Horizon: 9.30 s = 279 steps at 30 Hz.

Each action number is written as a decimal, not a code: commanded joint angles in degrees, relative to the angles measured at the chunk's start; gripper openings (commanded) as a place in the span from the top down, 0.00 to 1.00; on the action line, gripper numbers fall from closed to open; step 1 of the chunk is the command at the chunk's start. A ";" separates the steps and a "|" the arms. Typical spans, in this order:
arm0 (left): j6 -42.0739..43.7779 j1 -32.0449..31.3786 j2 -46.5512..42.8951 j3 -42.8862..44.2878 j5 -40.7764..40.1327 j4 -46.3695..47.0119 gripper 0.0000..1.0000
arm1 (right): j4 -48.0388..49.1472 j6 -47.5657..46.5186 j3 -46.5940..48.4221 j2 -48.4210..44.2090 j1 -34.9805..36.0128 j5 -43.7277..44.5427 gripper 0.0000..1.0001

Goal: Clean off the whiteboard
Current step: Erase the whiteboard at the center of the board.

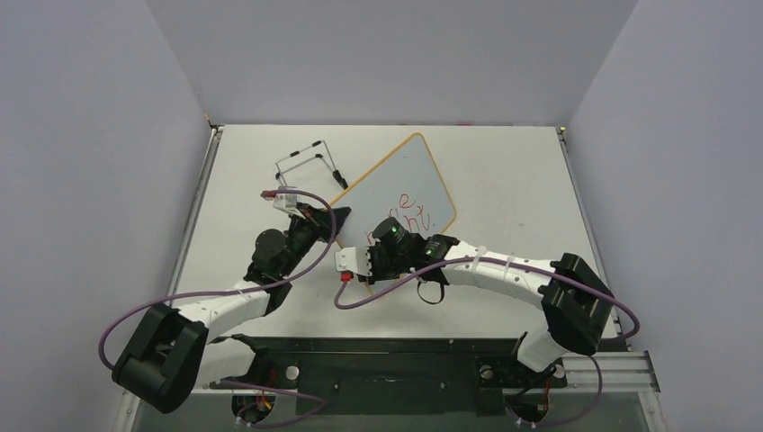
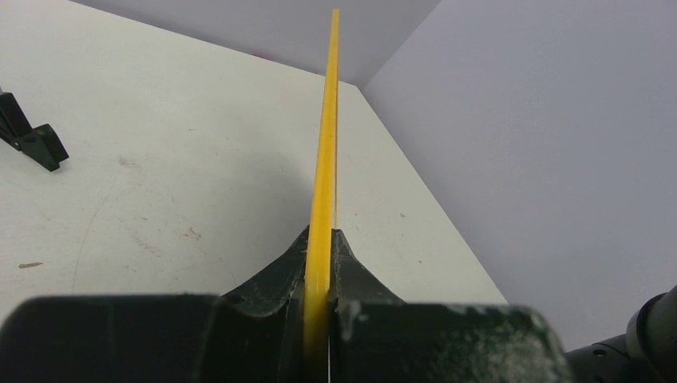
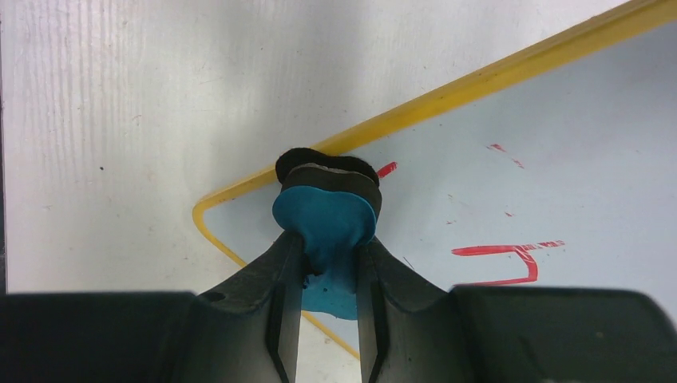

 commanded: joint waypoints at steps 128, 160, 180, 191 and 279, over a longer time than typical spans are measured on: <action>-4.30 1.36 -1.19 0.74 8.09 2.13 1.00 | 12.07 20.74 -0.18 -0.82 -10.43 -0.66 1.00; -4.89 1.40 -1.88 0.34 8.00 2.25 1.00 | 14.30 18.69 -1.19 -3.10 -9.76 3.86 1.00; -5.43 1.31 -2.48 -0.28 7.86 2.85 1.00 | 15.74 22.34 -0.66 -2.76 -9.38 10.36 1.00; -5.44 1.31 -2.40 -0.23 7.89 2.89 1.00 | 4.10 14.55 3.89 -0.18 -4.84 -3.51 1.00; -3.21 1.13 -5.19 -1.93 7.63 0.09 1.00 | 1.77 15.71 6.16 1.18 -14.73 1.31 1.00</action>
